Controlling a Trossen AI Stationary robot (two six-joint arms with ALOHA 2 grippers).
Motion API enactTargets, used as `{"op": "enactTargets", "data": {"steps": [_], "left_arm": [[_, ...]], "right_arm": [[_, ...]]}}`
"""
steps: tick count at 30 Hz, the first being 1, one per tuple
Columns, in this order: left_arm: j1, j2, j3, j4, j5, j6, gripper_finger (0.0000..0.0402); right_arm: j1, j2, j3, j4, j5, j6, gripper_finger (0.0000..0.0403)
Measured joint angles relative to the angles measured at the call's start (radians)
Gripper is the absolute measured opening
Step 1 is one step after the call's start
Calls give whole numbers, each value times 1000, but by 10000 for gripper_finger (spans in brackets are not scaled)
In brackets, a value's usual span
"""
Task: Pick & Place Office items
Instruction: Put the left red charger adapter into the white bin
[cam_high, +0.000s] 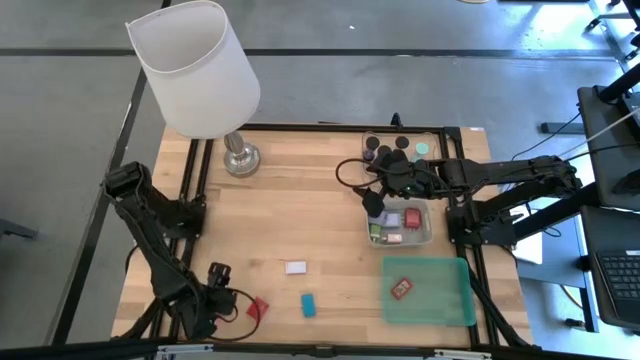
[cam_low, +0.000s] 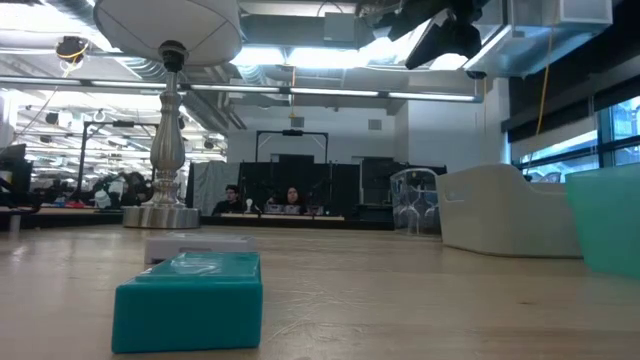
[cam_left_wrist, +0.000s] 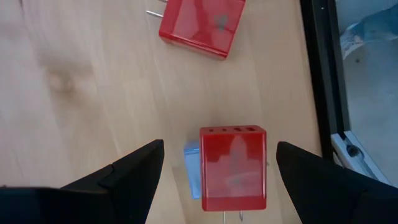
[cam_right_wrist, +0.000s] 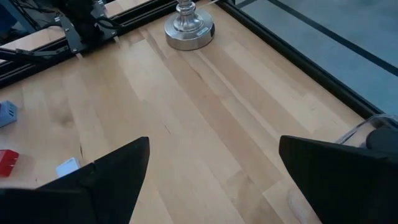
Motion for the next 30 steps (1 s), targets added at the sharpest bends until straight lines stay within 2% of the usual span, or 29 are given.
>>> {"op": "enactTargets", "data": {"steps": [6,16,19,23,30], "left_arm": [[-41,14,0,0,-47,-28,308],[-49,55,0,17,-17,-262,308],[-47,58,0,29,-13,-291,308],[-50,57,0,30,-12,-276,309],[-70,57,0,34,-60,-139,309]], "right_arm": [[0,0,0,0,0,0,361],[0,0,0,0,0,29,361],[0,0,0,0,0,29,361],[0,1,0,0,0,29,361],[0,1,0,0,0,29,361]]}}
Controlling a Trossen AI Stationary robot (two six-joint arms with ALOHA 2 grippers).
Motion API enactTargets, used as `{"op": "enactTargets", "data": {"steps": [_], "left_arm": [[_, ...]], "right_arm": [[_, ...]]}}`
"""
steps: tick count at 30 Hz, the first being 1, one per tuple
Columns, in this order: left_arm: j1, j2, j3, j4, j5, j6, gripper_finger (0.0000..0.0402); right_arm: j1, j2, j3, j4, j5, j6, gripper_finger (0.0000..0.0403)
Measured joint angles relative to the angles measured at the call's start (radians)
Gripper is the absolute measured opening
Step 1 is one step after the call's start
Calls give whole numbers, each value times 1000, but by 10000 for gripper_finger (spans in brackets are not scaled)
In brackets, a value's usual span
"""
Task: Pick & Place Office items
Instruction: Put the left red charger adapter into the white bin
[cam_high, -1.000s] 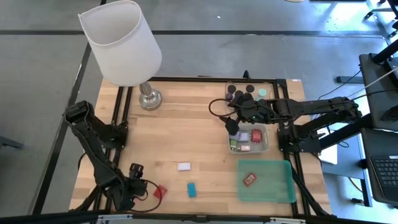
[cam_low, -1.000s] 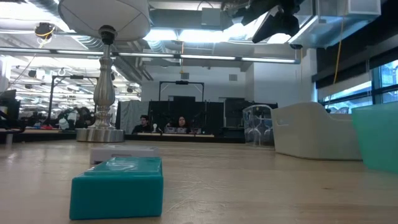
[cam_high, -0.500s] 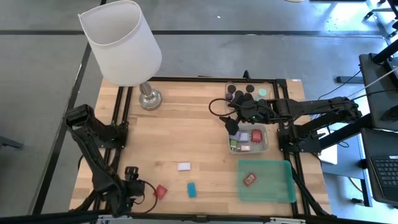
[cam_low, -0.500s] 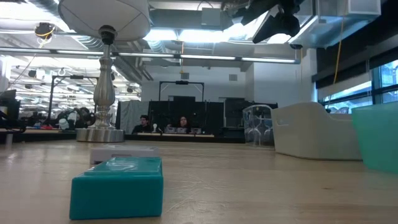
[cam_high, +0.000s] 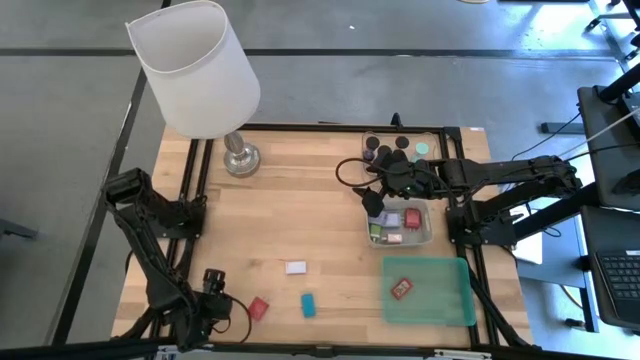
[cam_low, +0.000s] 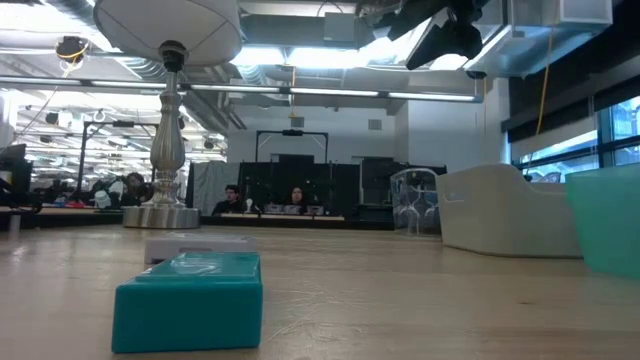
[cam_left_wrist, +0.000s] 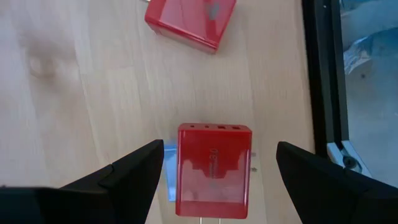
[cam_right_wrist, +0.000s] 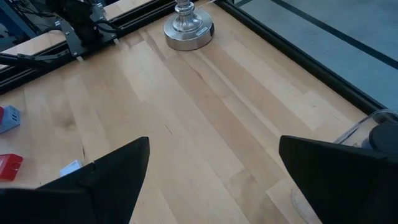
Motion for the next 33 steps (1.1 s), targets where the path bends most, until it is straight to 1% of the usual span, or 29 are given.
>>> {"op": "enactTargets", "data": {"steps": [10,16,22,29,33], "left_arm": [[-8,7,0,0,-24,4,309],[-8,37,0,3,-10,-18,309],[-8,66,0,3,-9,3,309],[-13,93,0,3,14,6,308],[-14,93,0,3,16,6,291]], "right_arm": [[0,0,0,0,0,0,361],[0,0,0,0,0,0,361],[0,0,0,0,0,0,361],[0,0,0,0,0,0,361],[0,0,0,0,-1,0,361]]}}
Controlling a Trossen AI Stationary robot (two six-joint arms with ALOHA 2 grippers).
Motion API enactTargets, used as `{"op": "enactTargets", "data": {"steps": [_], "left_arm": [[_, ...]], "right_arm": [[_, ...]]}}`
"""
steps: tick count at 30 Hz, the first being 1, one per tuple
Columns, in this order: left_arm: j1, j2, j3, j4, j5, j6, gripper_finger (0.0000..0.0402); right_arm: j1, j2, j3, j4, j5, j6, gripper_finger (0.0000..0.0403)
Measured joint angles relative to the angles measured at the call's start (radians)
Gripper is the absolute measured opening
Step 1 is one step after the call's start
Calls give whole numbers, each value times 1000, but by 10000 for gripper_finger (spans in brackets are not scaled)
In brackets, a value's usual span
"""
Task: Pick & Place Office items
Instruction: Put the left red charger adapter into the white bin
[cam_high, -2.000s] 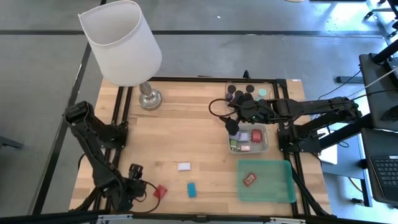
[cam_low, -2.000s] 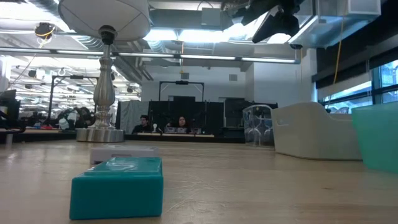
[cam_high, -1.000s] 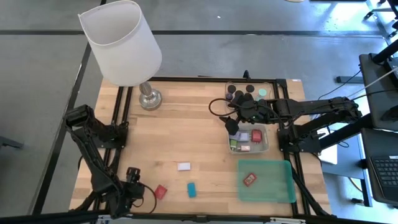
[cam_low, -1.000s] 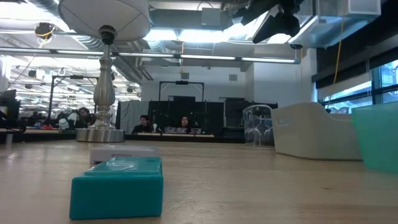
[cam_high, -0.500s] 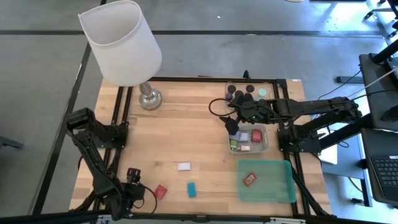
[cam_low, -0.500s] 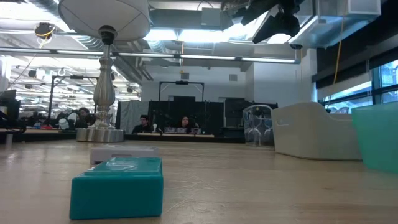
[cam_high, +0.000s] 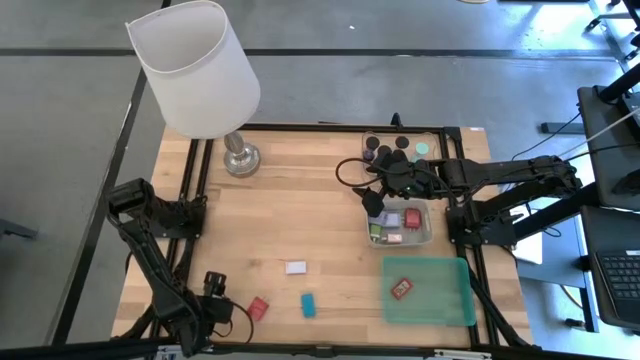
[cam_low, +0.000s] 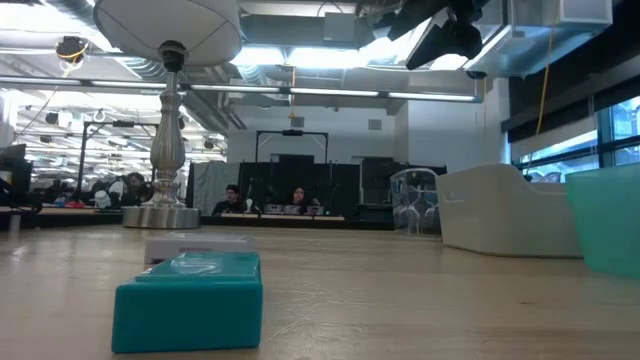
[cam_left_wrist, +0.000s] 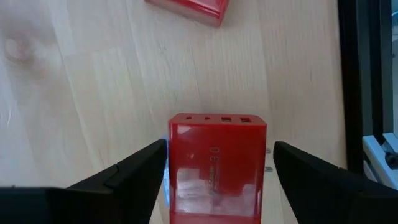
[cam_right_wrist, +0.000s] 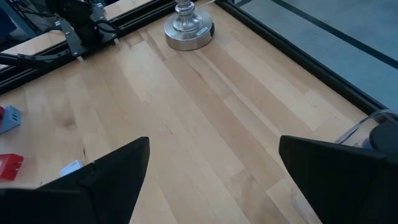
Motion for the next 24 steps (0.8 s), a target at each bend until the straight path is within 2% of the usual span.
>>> {"op": "enactTargets", "data": {"steps": [6,13,17,24], "left_arm": [[0,0,0,0,23,-1,209],[11,-35,0,-25,9,-56,204],[31,-114,0,-77,-104,-87,204],[91,-303,0,-172,-420,-102,204]], "right_arm": [[0,0,0,0,-4,0,361],[0,0,0,0,-8,3,361],[0,0,0,1,-10,41,361],[0,0,0,33,-11,152,361]]}}
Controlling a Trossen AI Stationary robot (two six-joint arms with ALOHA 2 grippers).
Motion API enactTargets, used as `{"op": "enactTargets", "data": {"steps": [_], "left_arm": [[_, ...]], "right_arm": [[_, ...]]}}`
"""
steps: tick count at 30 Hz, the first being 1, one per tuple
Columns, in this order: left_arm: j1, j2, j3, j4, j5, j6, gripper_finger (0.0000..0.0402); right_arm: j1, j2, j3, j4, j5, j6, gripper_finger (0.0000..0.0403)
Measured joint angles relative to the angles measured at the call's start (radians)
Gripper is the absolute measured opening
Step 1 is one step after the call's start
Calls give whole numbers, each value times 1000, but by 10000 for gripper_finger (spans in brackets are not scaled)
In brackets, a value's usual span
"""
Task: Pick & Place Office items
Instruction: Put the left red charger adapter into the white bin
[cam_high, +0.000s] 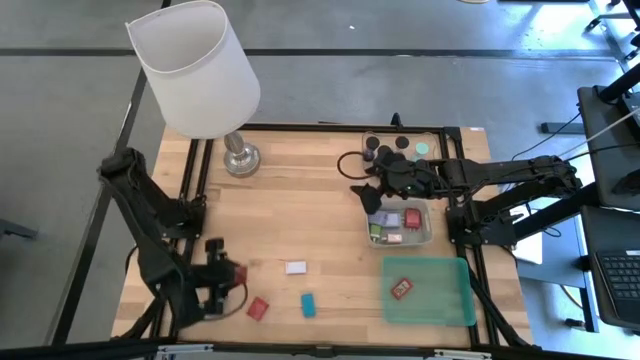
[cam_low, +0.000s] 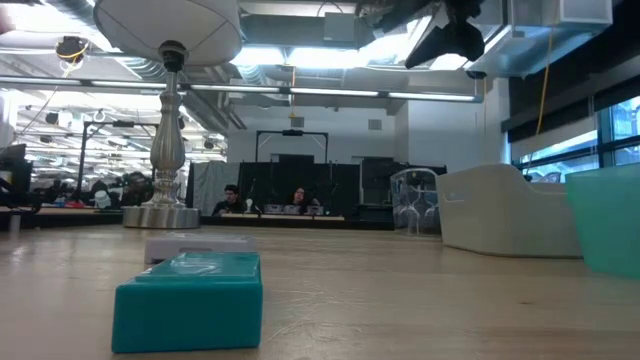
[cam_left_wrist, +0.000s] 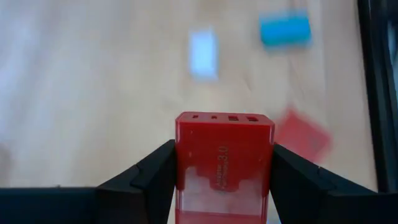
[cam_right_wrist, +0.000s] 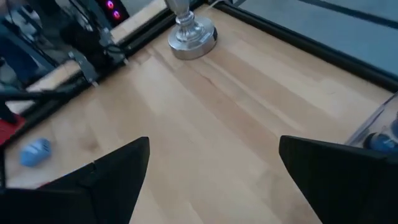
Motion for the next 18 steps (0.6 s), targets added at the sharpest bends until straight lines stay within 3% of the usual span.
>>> {"op": "enactTargets", "data": {"steps": [8,18], "left_arm": [[131,-175,0,6,-393,168,204],[360,-209,0,72,-442,444,204]], "right_arm": [[0,0,0,151,-48,110,361],[1,0,0,514,-248,72,361]]}}
